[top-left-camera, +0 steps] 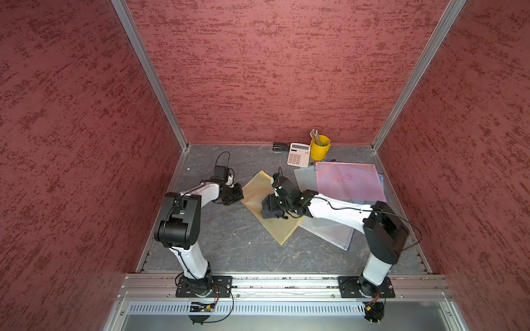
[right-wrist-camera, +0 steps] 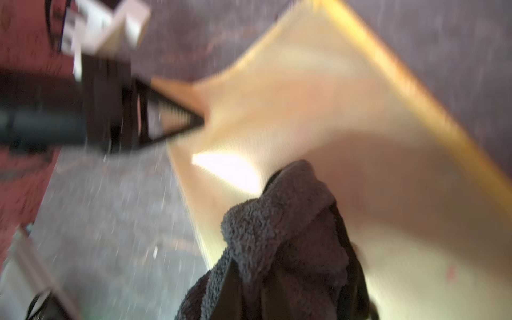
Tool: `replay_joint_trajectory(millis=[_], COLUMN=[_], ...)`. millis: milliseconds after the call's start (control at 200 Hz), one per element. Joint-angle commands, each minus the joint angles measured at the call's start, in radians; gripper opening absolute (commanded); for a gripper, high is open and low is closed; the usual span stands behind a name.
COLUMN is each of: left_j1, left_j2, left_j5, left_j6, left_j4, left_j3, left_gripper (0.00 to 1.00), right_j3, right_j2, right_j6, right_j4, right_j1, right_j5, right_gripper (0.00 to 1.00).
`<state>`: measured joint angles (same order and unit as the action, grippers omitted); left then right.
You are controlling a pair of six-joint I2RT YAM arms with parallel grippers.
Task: Wipe the document bag
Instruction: Wipe the dirt from the document bag.
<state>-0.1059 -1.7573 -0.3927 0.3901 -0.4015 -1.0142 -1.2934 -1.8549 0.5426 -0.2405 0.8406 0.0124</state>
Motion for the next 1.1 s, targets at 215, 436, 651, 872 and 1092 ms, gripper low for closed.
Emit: replay_joint_trajectory(millis=[215, 436, 651, 872, 1092], left_j1=[0.013, 0.038, 0.031, 0.005, 0.009], left_j2=[0.042, 0.033, 0.039, 0.047, 0.051], left_j5=[0.058, 0.074, 0.100, 0.144, 0.171], left_j6=[-0.144, -0.182, -0.204, -0.215, -0.232], left_j4=[-0.102, -0.127, -0.144, -0.155, -0.164], left_j3=[-0.036, -0.046, -0.043, -0.039, -0.041], left_gripper=[0.00, 0.00, 0.00, 0.00, 0.00], right_j3=[0.135, 0.608, 0.421, 0.106, 0.274], right_j2=[-0.187, 0.129, 0.267, -0.044, -0.094], right_j6=[0.030, 0.289, 0.167, 0.004, 0.065], right_j4=[0.077, 0.037, -0.155, -0.080, -0.017], right_j1=[-0.006, -0.005, -0.004, -0.019, -0.054], right_j5=[0.098, 0.117, 0.244, 0.255, 0.206], right_gripper=[0.00, 0.00, 0.00, 0.00, 0.00])
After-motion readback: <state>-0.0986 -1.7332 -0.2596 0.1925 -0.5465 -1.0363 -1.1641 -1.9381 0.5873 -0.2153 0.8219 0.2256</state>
